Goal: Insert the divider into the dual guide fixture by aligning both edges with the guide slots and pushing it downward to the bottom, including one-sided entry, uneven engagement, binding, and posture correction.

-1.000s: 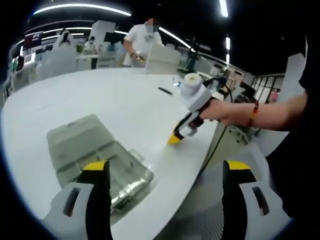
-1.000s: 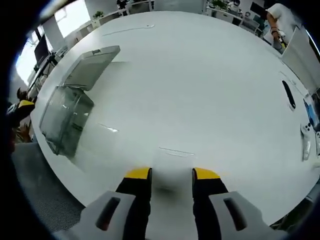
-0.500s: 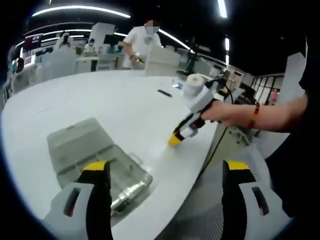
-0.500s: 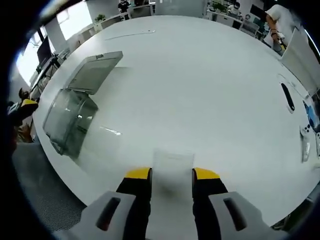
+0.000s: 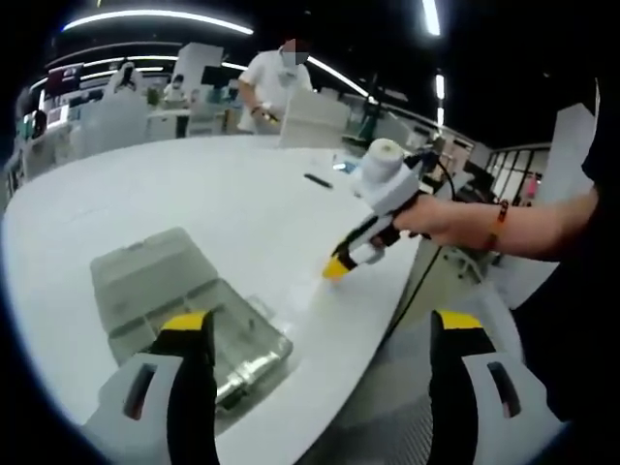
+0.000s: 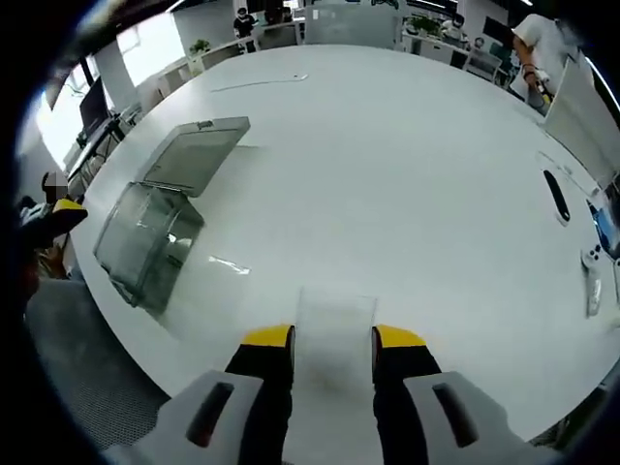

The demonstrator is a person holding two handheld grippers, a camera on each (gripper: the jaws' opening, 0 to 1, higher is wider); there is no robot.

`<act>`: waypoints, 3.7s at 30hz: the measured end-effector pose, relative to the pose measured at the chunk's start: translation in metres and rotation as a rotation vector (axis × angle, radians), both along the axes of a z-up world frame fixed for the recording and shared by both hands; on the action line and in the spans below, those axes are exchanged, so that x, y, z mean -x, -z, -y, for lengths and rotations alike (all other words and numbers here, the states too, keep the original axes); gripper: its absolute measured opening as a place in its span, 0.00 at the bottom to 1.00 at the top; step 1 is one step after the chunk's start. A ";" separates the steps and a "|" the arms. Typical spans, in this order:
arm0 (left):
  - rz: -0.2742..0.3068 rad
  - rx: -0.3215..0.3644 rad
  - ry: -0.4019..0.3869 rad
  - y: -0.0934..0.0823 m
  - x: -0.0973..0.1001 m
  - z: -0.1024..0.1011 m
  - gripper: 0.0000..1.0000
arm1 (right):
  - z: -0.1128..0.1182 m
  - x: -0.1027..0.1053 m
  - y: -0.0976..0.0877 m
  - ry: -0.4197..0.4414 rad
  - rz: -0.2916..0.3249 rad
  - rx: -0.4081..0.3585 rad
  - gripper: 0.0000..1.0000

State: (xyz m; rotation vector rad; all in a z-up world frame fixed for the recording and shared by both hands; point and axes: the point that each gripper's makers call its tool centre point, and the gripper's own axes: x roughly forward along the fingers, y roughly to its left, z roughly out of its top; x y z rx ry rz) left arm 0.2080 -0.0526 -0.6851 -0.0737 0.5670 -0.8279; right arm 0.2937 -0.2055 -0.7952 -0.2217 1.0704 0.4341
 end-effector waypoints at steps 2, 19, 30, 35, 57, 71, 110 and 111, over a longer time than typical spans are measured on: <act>-0.001 0.006 -0.005 -0.001 -0.001 0.000 0.91 | -0.001 -0.001 -0.002 0.000 0.005 -0.006 0.27; 0.002 0.048 -0.044 -0.007 -0.001 -0.002 0.89 | -0.026 -0.001 -0.018 -0.028 0.060 -0.079 0.28; 0.003 0.063 -0.063 -0.010 -0.003 -0.004 0.88 | -0.035 0.004 -0.026 -0.042 0.082 -0.109 0.28; 0.008 0.070 -0.067 -0.013 -0.004 -0.005 0.87 | -0.041 0.008 -0.029 -0.056 0.094 -0.119 0.28; 0.022 0.057 -0.126 -0.019 0.005 -0.013 0.86 | -0.065 0.025 -0.042 -0.110 0.124 -0.185 0.28; 0.042 0.068 -0.138 -0.026 0.014 -0.018 0.86 | -0.079 0.036 -0.050 -0.153 0.141 -0.190 0.28; 0.000 0.167 -0.220 -0.027 0.012 -0.035 0.64 | -0.121 0.065 -0.081 -0.255 0.191 -0.236 0.28; -0.005 0.166 -0.223 -0.026 0.012 -0.036 0.62 | -0.121 0.065 -0.081 -0.255 0.189 -0.235 0.28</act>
